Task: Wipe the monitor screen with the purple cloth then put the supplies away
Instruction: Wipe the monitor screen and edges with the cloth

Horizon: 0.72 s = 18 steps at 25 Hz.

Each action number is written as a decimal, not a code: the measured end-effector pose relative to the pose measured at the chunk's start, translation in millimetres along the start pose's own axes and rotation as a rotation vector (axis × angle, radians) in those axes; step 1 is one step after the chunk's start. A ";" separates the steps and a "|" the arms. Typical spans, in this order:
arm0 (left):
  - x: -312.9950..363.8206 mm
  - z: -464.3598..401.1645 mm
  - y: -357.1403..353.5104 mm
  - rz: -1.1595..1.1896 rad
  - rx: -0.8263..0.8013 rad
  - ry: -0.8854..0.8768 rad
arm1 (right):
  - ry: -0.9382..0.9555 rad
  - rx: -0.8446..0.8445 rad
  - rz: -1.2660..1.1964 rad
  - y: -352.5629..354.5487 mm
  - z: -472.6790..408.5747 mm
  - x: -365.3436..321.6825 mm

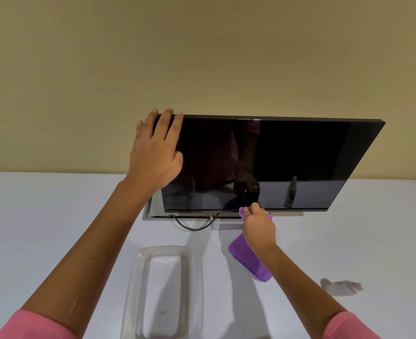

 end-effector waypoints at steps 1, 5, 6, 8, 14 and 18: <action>-0.7 -0.2 1.0 -0.004 -0.004 -0.005 | 0.017 -0.003 -0.004 1.5 -0.1 -7.8; -5.5 -0.4 6.4 -0.028 -0.024 -0.039 | 0.105 -0.013 0.002 7.7 -1.3 -44.4; -6.6 -0.4 7.8 -0.027 -0.028 -0.046 | 0.123 -0.015 0.002 9.1 -1.3 -54.3; -8.5 -0.6 10.2 -0.021 -0.039 -0.059 | 0.152 -0.015 -0.004 11.8 -1.3 -73.1; -11.5 -2.6 11.5 -0.024 -0.053 -0.078 | 0.196 0.012 -0.026 17.9 0.4 -118.1; -15.0 -4.8 12.3 -0.030 -0.074 -0.090 | 0.214 -0.005 -0.026 22.9 -0.3 -149.8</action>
Point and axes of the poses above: each hand's wrist, its own z-axis away from the middle knuckle, its own y-axis out of the back of the hand, x = y × z, the point moved 1 cm from there along -z, towards the middle knuckle, and after that the axes turned 14 degrees about z, right-handed, at the moved point
